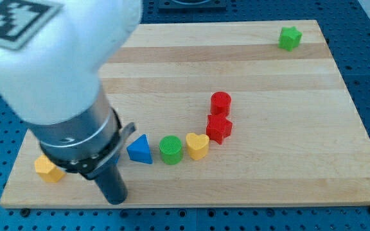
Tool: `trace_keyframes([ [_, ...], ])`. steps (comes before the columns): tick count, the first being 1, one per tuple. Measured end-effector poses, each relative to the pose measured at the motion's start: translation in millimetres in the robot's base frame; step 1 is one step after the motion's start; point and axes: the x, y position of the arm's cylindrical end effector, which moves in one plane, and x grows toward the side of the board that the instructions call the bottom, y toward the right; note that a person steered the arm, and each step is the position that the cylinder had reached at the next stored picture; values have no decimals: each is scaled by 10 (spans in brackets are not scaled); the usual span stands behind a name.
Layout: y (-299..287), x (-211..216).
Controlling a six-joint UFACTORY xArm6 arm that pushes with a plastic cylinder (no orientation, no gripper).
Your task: Push the blue cube diagonally top right to the yellow hexagon
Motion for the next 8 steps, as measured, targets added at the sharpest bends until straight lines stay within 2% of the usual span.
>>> trace_keyframes([
  [1, 0, 0],
  [2, 0, -363],
  [4, -8, -480],
  [5, -191, -586],
  [7, -291, -451],
  [8, -294, 26],
])
